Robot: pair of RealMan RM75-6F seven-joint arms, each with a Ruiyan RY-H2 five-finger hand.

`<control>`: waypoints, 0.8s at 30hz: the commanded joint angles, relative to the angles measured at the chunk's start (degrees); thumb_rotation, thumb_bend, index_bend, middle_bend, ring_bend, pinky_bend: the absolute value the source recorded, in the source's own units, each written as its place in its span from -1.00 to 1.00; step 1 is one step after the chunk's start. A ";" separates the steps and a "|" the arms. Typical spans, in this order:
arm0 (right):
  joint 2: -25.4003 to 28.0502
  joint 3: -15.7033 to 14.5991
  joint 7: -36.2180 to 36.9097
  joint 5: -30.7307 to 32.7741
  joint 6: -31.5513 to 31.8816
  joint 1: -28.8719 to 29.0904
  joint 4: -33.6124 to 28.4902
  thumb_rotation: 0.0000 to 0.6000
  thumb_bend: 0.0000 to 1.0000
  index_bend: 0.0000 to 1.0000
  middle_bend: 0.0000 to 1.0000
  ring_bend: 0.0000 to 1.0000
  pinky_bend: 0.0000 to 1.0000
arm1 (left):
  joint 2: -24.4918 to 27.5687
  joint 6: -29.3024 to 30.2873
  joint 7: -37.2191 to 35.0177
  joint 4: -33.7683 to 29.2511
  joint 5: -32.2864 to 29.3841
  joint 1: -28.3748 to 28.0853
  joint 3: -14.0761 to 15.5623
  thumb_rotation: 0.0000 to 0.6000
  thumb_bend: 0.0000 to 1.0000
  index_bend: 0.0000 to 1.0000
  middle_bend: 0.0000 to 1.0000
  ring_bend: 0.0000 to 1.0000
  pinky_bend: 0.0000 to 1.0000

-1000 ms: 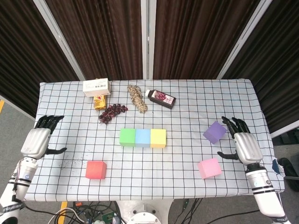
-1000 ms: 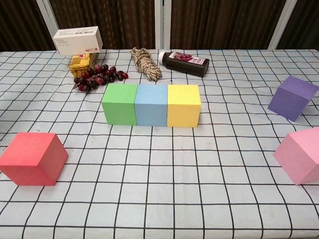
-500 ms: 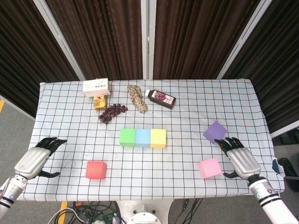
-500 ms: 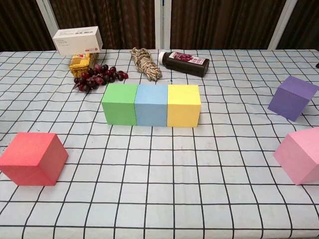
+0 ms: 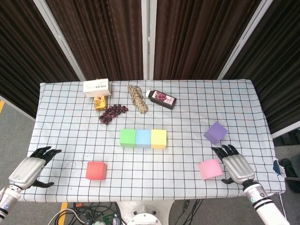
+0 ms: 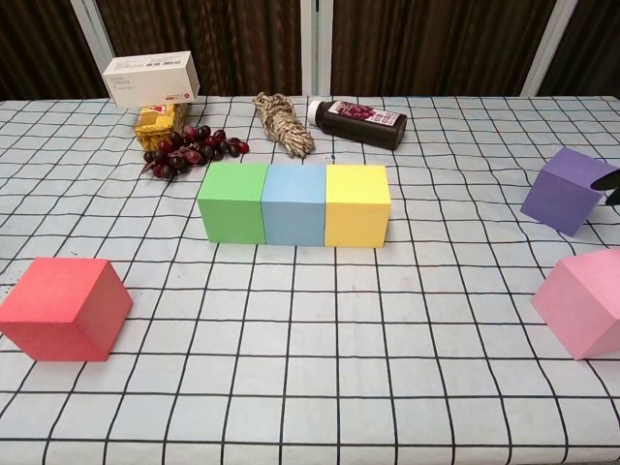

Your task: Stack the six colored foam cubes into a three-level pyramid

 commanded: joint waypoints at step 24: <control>-7.63 -0.95 3.62 -8.03 4.04 0.09 9.07 1.00 -0.83 -1.00 -0.11 -0.83 -1.00 | -2.09 1.02 -1.26 2.44 -0.32 2.37 -1.33 1.00 -1.00 -0.79 -0.75 -0.92 -0.82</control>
